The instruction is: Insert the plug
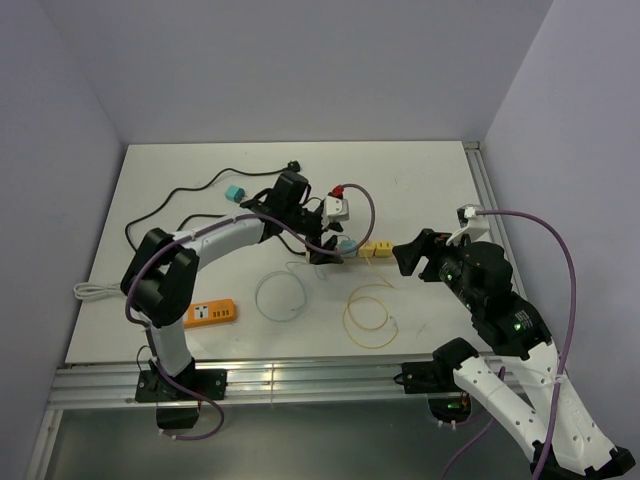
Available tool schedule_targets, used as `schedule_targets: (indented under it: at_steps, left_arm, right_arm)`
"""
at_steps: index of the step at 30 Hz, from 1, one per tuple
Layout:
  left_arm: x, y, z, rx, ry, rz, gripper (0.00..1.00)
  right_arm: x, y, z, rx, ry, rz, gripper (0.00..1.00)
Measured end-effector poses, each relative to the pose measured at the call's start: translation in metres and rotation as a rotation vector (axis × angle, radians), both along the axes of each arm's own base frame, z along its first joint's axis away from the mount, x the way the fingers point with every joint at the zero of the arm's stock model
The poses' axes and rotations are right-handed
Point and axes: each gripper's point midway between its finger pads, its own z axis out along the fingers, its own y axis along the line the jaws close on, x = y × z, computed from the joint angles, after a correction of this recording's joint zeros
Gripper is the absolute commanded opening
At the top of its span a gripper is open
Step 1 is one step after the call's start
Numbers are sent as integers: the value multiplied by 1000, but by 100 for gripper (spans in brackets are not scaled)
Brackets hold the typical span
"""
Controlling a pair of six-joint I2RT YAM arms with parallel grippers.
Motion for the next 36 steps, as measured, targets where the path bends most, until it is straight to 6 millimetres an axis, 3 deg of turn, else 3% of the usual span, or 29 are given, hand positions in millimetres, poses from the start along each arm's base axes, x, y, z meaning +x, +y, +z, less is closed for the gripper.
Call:
schedule_targets:
  at_steps: [4,7,13,15,17,21,25,31,36]
  left_arm:
    - [12,6,10,-22,44,61,99]
    - [56,25,23,-61,93,294,100]
    - [165,109,64,-159,195,900,99]
    - [192,138,80,-227,212,1067,100]
    - [208,164,84,-269,245,1217,100]
    - [228,217,71,-295,347,1539,100]
    - [261,258,74,-346,441,1817,100]
    - [291,301,62,-393,580,2185,100]
    - [283,318,12,-332,743,2399,100]
  right_arm:
    - [0,0,-1,0,1,1,85]
    - [0,0,-2,-1,3,1,85]
    - [-1,0,-3,-1,5,3,85]
    - [-1,1,-3,-1,5,4,85]
    - [-1,1,-4,-1,5,6,86]
    - [-2,1,-2,4,-2,10,85]
    - [-3,0,1,10,-15,11,85]
    - [-4,1,3,14,-22,14,85]
    - [-5,1,3,17,-24,18,85]
